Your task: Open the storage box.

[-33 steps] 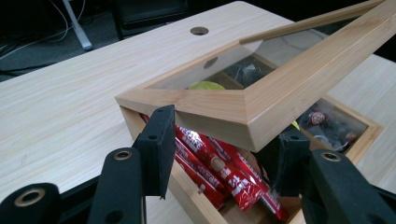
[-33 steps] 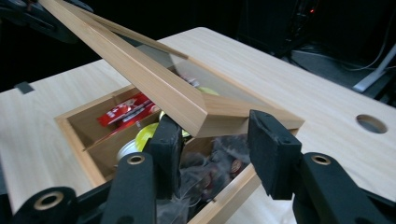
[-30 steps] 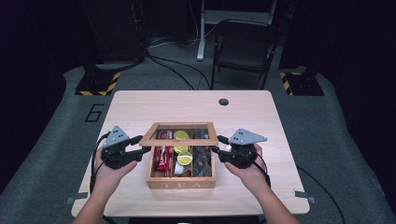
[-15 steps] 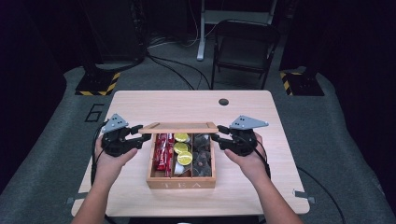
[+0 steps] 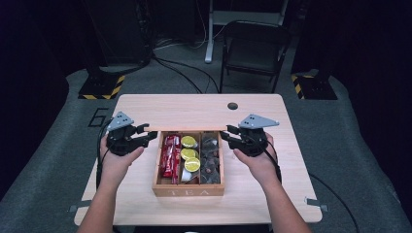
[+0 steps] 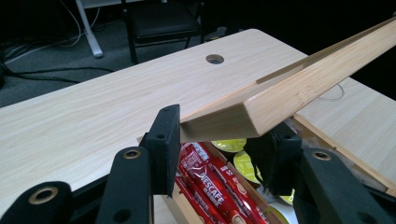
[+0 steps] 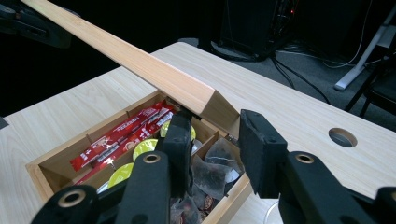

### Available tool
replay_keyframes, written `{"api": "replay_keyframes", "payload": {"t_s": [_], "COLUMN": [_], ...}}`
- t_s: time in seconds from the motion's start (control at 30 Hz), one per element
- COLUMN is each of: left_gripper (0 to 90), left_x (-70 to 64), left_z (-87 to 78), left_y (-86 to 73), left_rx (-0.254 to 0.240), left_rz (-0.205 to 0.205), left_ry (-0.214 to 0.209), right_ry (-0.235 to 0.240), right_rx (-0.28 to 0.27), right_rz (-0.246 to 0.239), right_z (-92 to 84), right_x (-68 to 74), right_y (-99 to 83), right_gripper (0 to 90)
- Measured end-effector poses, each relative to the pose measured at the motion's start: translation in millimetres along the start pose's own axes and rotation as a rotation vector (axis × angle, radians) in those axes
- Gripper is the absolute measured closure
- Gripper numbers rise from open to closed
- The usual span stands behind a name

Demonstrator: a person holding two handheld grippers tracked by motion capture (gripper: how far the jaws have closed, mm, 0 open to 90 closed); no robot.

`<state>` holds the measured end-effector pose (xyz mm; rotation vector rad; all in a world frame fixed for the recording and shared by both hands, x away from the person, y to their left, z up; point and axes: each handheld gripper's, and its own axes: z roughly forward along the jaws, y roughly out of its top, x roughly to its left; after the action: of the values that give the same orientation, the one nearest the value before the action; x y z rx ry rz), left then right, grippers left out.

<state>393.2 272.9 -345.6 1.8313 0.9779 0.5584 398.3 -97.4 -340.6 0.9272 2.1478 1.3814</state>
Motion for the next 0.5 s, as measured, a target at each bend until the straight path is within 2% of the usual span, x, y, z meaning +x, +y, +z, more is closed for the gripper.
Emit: {"api": "replay_keyframes", "payload": {"t_s": [0.03, 0.2, 0.23, 0.33, 0.5], "left_gripper": [55.2, 55.5, 55.1, 55.5, 59.6], "left_x": [-0.4, -0.9, -0.6, -0.6, 1.8], "left_z": [0.0, -0.4, 0.1, 1.1, 5.7], "left_y": [-0.8, -4.4, -7.9, -11.5, -19.3], "left_rx": [-0.003, -0.021, -0.042, -0.058, -0.041], "left_rz": [0.0, 0.004, -0.008, -0.015, -0.02], "left_ry": [0.002, 0.003, -0.002, 0.0, 0.014], "right_ry": [0.011, 0.001, -0.004, 0.0, 0.001], "right_rx": [-0.005, -0.018, -0.025, -0.033, -0.033], "right_rz": [0.004, 0.007, 0.004, 0.009, 0.007], "right_z": [-1.1, -2.0, -2.1, -2.2, -1.2], "right_x": [-0.2, 1.2, 2.2, 2.3, 3.3], "right_y": [-1.6, -3.2, -4.7, -6.5, -8.5], "right_gripper": [64.9, 65.6, 65.7, 65.4, 64.1]}}
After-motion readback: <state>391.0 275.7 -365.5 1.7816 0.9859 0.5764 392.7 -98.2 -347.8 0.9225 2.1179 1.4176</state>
